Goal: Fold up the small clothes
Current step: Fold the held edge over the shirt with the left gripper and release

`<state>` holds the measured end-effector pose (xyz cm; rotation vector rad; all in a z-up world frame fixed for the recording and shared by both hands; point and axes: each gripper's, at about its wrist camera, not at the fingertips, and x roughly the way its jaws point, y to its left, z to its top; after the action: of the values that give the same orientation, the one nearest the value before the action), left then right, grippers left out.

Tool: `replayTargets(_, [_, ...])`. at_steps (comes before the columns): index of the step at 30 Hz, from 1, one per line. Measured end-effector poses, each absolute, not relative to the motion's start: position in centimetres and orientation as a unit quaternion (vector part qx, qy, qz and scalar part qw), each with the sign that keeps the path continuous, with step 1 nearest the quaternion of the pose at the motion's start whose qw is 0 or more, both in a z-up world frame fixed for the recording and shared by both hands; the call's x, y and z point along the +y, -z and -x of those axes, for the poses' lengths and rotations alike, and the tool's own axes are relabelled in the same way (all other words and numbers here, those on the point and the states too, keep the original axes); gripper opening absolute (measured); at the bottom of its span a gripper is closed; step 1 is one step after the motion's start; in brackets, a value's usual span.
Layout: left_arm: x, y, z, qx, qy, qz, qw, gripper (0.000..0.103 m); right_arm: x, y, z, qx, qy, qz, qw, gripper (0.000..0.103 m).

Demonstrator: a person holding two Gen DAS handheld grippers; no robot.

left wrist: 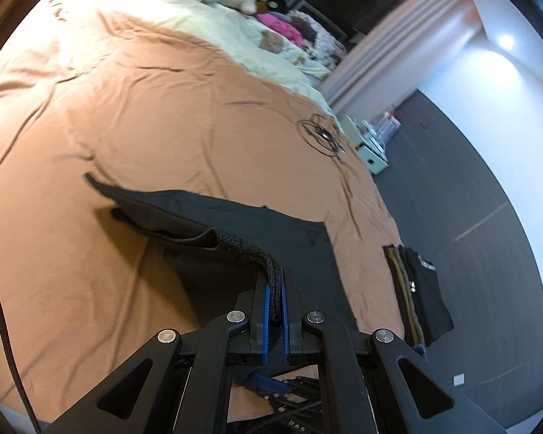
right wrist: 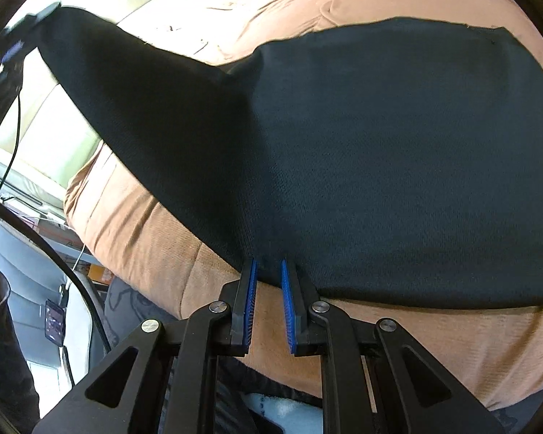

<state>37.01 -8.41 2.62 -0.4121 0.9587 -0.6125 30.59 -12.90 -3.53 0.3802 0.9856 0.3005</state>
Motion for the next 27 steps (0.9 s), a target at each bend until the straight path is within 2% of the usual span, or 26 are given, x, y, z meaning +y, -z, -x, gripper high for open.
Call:
replayTargets(9, [-16.4, -3.5, -36.8, 0.460, 0.337, 0.146, 0.809, 0.005, -18.3, -0.1, -25.2, 0.409, -0.111, -0.187, 0.886, 0.013])
replayTargets(10, [-17.3, -3.4, -36.7, 0.462, 0.342, 0.142, 0.806, 0.005, -19.1, -0.3, -24.5, 0.406, -0.104, -0.185, 0.889, 0.019])
replayTargets(11, [-18.3, -3.3, -36.6, 0.465, 0.349, 0.138, 0.802, 0.005, -19.5, -0.5, -24.0, 0.404, -0.100, -0.183, 0.891, 0.033])
replayTargets(12, [-19.1, -3.2, -36.5, 0.467, 0.353, 0.134, 0.799, 0.005, -20.2, -0.7, -23.3, 0.401, -0.095, -0.181, 0.893, 0.042])
replayTargets(13, [-20.2, -2.9, -36.4, 0.470, 0.360, 0.129, 0.795, 0.005, -20.7, -0.8, -22.7, 0.397, -0.090, -0.180, 0.895, 0.059])
replayTargets(23, [-28.2, 0.9, -35.2, 0.511, 0.407, 0.091, 0.752, 0.006, -26.1, -1.7, -17.1, 0.378, -0.045, -0.186, 0.906, 0.061])
replayTargets(24, [-29.0, 1.6, -35.0, 0.517, 0.410, 0.085, 0.746, 0.008, -26.5, -1.7, -16.7, 0.379, -0.041, -0.187, 0.905, 0.061])
replayTargets(25, [-29.4, 2.0, -34.8, 0.521, 0.415, 0.080, 0.741, 0.022, -26.7, -1.6, -16.4, 0.381, -0.037, -0.188, 0.905, 0.061])
replayTargets(26, [-30.0, 2.6, -34.6, 0.528, 0.423, 0.076, 0.733, 0.043, -26.7, -1.7, -16.2, 0.383, -0.033, -0.188, 0.904, 0.061])
replayTargets(27, [-30.0, 2.9, -34.4, 0.528, 0.426, 0.076, 0.731, 0.053, -27.0, -2.1, -16.4, 0.385, -0.030, -0.189, 0.903, 0.061])
